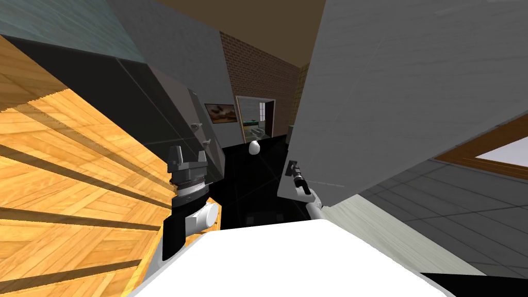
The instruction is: Push the door open
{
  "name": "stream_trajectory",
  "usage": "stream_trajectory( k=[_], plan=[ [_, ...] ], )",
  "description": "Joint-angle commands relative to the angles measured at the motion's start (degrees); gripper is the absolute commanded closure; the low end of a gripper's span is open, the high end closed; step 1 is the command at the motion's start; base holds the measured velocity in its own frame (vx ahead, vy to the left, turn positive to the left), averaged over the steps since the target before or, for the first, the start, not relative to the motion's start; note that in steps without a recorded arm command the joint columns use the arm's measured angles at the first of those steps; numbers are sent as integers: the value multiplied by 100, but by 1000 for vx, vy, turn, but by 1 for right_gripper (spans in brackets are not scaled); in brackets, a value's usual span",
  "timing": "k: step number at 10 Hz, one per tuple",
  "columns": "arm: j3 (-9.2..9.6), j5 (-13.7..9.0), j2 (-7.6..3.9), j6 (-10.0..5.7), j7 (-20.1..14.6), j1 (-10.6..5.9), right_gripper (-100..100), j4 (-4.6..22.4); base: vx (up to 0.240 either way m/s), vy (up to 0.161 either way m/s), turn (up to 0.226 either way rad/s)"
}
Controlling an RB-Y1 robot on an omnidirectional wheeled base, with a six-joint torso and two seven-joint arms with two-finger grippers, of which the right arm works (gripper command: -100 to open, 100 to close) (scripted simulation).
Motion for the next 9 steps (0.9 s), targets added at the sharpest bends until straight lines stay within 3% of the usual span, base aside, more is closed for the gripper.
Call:
stream_trajectory(
  k=[1, 9],
  plan=[
    [-174, -20, -55, -62, 40, -49, 100, 65, 152, 42, -41],
    [-619, -94, -76, -24, 127, -105, 100, 112, 148, 48, -59]
  ],
)
